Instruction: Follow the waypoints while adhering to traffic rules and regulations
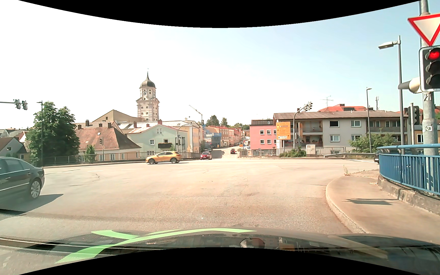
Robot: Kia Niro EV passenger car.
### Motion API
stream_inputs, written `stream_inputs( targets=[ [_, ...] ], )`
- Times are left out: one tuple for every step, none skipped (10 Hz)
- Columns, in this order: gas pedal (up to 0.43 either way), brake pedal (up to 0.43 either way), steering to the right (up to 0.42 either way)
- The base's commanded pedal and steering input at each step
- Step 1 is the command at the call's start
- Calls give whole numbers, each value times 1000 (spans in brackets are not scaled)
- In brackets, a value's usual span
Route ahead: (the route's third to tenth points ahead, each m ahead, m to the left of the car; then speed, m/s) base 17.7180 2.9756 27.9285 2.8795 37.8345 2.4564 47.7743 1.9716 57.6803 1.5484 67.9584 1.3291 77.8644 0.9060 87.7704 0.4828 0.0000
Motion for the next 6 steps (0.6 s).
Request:
stream_inputs(
  targets=[
    [0, 262, -7],
    [0, 262, -7],
    [0, 262, -7],
    [0, 268, -7],
    [0, 268, -7],
    [0, 268, -7]
  ],
)
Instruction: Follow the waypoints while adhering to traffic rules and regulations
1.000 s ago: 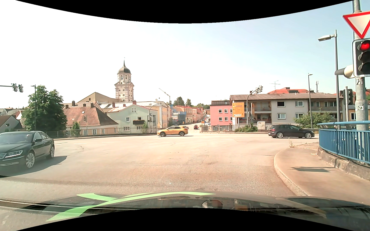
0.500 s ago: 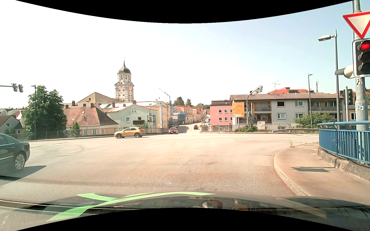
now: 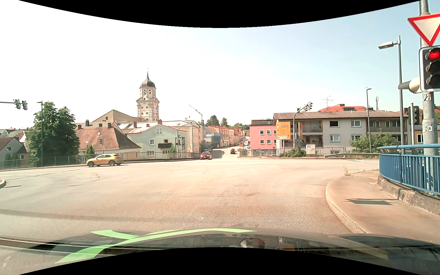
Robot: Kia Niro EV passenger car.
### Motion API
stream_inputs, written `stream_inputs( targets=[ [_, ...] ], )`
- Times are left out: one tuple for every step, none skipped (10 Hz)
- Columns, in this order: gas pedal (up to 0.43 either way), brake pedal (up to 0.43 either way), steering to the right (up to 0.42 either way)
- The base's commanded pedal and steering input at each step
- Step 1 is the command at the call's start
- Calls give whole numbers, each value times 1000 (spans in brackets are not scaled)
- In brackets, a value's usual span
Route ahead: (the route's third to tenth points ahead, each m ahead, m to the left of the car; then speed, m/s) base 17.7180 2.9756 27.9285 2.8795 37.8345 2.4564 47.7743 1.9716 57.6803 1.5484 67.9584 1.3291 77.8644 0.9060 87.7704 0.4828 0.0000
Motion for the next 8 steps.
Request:
stream_inputs(
  targets=[
    [0, 268, -7],
    [0, 268, -7],
    [0, 268, -7],
    [0, 268, -7],
    [0, 268, -7],
    [0, 268, -7],
    [0, 268, -7],
    [0, 268, -7]
  ],
)
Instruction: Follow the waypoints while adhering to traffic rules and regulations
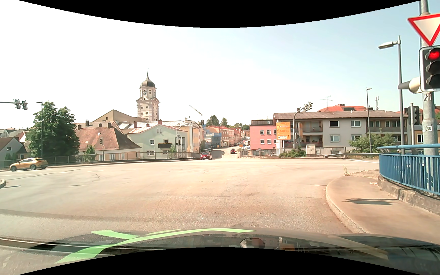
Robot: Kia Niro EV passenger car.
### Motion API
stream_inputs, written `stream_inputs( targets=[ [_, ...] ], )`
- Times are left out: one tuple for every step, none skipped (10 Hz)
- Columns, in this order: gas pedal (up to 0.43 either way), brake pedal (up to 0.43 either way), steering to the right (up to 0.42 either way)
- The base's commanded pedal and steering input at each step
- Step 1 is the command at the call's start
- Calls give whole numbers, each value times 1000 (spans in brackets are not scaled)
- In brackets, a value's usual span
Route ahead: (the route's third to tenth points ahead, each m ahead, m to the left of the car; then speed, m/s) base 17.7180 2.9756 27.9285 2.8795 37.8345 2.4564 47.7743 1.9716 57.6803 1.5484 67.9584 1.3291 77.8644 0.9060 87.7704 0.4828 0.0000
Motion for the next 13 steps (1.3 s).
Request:
stream_inputs(
  targets=[
    [0, 268, -7],
    [0, 268, -7],
    [0, 268, -7],
    [0, 268, -7],
    [0, 268, -7],
    [0, 268, -7],
    [0, 268, -7],
    [0, 268, -7],
    [0, 268, -7],
    [0, 268, -7],
    [0, 268, -7],
    [0, 268, -7],
    [0, 268, -6]
  ],
)
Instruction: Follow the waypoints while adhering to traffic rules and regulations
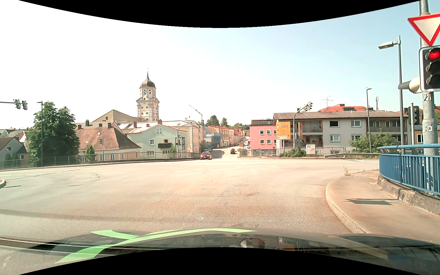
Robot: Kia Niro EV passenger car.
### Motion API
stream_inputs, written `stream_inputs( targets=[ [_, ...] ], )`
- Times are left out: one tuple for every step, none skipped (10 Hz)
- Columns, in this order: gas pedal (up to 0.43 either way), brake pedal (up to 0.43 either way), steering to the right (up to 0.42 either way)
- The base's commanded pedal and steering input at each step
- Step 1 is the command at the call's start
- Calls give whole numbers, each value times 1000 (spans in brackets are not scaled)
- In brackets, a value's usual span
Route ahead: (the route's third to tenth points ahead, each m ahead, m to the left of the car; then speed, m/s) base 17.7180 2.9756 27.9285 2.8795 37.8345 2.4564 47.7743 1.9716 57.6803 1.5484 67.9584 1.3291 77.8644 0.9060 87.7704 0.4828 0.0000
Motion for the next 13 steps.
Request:
stream_inputs(
  targets=[
    [0, 268, -7],
    [0, 268, -7],
    [0, 268, -7],
    [0, 268, -7],
    [0, 268, -7],
    [0, 268, -7],
    [0, 268, -6],
    [0, 268, -7],
    [0, 268, -7],
    [0, 268, -7],
    [0, 268, -7],
    [0, 268, -7],
    [0, 268, -7]
  ],
)
